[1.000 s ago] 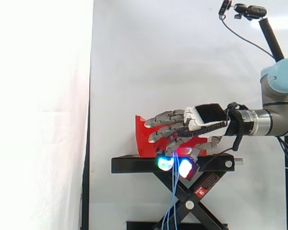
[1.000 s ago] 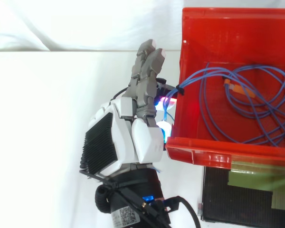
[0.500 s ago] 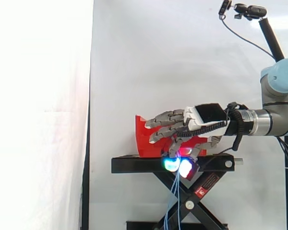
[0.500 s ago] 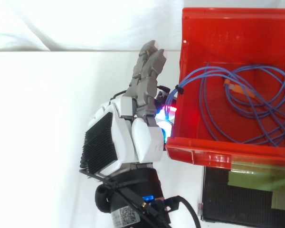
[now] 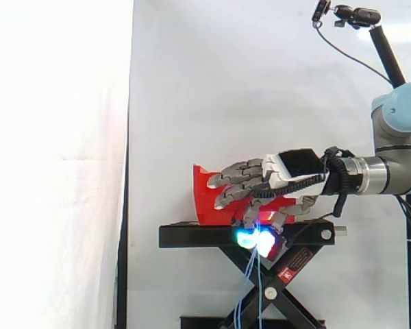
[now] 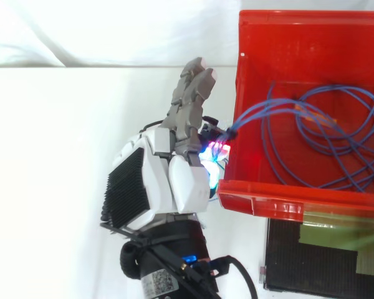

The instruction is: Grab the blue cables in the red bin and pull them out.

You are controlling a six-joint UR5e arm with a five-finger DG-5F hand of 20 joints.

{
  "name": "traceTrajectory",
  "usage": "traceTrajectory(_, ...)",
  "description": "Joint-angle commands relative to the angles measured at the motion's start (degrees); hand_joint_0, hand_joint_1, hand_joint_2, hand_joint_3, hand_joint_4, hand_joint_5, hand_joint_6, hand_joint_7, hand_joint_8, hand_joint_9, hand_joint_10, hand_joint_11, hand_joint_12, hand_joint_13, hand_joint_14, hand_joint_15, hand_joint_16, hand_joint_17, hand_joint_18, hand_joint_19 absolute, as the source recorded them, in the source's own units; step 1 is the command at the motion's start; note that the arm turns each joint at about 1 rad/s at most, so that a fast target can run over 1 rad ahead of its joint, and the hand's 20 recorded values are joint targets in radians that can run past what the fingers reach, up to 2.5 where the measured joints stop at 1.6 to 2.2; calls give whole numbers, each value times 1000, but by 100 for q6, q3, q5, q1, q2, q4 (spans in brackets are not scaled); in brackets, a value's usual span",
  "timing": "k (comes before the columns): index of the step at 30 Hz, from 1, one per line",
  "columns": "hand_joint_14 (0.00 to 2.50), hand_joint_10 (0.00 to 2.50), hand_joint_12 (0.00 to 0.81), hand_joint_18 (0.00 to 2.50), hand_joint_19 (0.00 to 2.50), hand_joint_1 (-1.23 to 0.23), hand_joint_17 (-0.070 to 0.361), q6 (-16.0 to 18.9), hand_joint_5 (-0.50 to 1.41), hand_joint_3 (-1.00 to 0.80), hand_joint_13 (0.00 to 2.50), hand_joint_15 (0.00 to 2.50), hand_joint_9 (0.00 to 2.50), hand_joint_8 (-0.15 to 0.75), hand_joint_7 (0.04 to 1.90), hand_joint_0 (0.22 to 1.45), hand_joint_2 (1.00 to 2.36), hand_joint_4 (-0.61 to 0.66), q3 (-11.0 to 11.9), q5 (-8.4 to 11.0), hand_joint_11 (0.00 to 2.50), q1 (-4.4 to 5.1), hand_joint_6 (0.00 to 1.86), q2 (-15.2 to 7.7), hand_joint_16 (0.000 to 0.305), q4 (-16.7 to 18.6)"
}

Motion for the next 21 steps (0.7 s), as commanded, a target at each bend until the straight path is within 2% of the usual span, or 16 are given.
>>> traceTrajectory(1, 6, 13, 331, 343, 406, -841, 106, 115, 806, -1000, 386, 168, 666, 262, 431, 884, 1000, 92, 0, 17, 344, 63, 880, -1, 47, -60)
traceTrajectory(3, 7, 15, 331, 346, 413, -838, 107, 247, 804, -1000, 387, 171, 669, 263, 427, 887, 1000, 100, 0, 17, 348, 80, 889, 8, 47, -60)
traceTrajectory(11, 7, 13, 331, 349, 411, -832, 107, 1688, 799, -1000, 394, 173, 674, 263, 411, 895, 1000, 100, 0, 140, 349, 212, 921, -1, 47, -42)
traceTrajectory(13, 7, 13, 331, 351, 415, -831, 107, 1926, 799, -1000, 394, 181, 676, 264, 409, 895, 1000, 107, 0, 149, 350, 230, 924, -1, 47, -42)
traceTrajectory(14, 7, 13, 330, 351, 415, -831, 107, 1926, 798, -1000, 393, 177, 675, 265, 411, 896, 1000, 100, 0, 149, 354, 230, 924, -1, 47, -42)
traceTrajectory(15, 7, 13, 331, 352, 412, -831, 107, 2181, 798, -1000, 393, 177, 675, 267, 410, 896, 1000, 107, 9, 157, 353, 247, 926, -1, 47, -42)
traceTrajectory(17, 7, 13, 331, 354, 415, -830, 107, 2330, 798, -1000, 393, 177, 675, 264, 410, 897, 1000, 101, 9, 166, 350, 265, 927, 8, 47, -51)
traceTrajectory(18, 7, 13, 331, 354, 412, -831, 107, 2576, 798, -1000, 393, 180, 675, 266, 409, 897, 1000, 100, 9, 219, 350, 283, 927, 8, 47, -60)
traceTrajectory(20, 7, 15, 332, 354, 415, -831, 107, 2769, 798, -1000, 394, 174, 673, 266, 410, 897, 1000, 108, 0, 272, 356, 291, 928, 8, 47, -60)
traceTrajectory(21, 7, 15, 332, 354, 415, -830, 107, 3007, 798, -1000, 394, 180, 673, 265, 410, 897, 1000, 101, 9, 351, 348, 309, 928, 8, 48, -60)
